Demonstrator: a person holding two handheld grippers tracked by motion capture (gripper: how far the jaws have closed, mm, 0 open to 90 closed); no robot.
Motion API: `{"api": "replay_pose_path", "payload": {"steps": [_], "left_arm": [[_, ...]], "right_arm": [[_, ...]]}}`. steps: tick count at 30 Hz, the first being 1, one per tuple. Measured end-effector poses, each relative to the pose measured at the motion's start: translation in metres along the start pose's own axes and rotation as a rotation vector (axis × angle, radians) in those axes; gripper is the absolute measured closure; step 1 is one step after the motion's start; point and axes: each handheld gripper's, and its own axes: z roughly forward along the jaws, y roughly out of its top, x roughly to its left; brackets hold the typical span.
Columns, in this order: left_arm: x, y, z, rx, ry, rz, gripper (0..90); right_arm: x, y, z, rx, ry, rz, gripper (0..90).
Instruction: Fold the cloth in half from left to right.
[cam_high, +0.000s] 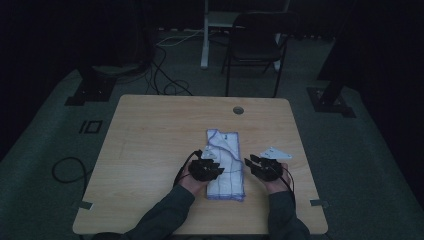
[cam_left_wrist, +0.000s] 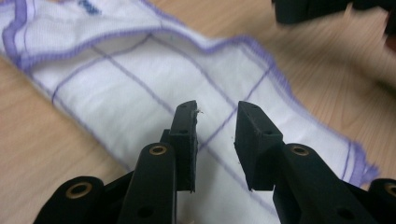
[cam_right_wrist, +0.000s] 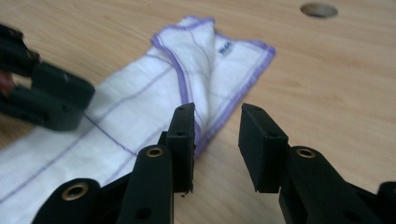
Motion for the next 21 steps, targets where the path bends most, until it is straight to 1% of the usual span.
{"api": "replay_pose_path", "payload": {"steps": [4,7,9,13,16,17,19,21], "left_arm": [[0.003,-0.009,-0.001,0.02,0.01,-0.002,70.8],[0.005,-0.015,-0.002,0.029,0.021,-0.008,72.4],[0.006,-0.019,-0.003,0.033,0.032,-0.007,73.9],[0.009,-0.025,-0.006,0.034,0.054,-0.01,79.5],[0.009,-0.028,-0.007,0.028,0.059,-0.012,83.7],[0.009,-0.028,-0.007,0.027,0.063,-0.011,84.5],[0.007,-0.028,-0.008,0.03,0.074,0.006,85.7],[0.005,-0.028,-0.009,0.03,0.08,0.007,85.9]], "right_arm": [[0.005,0.01,0.005,-0.012,0.011,-0.024,66.2],[0.009,0.017,0.01,-0.022,0.023,-0.04,66.0],[0.013,0.021,0.015,-0.02,0.03,-0.046,65.6],[0.021,0.03,0.027,-0.025,0.048,-0.071,65.6],[0.025,0.036,0.037,-0.024,0.059,-0.081,65.6],[0.026,0.038,0.041,-0.019,0.064,-0.084,65.6],[0.029,0.041,0.049,-0.013,0.069,-0.089,65.5],[0.031,0.044,0.055,-0.004,0.063,-0.103,64.6]]}}
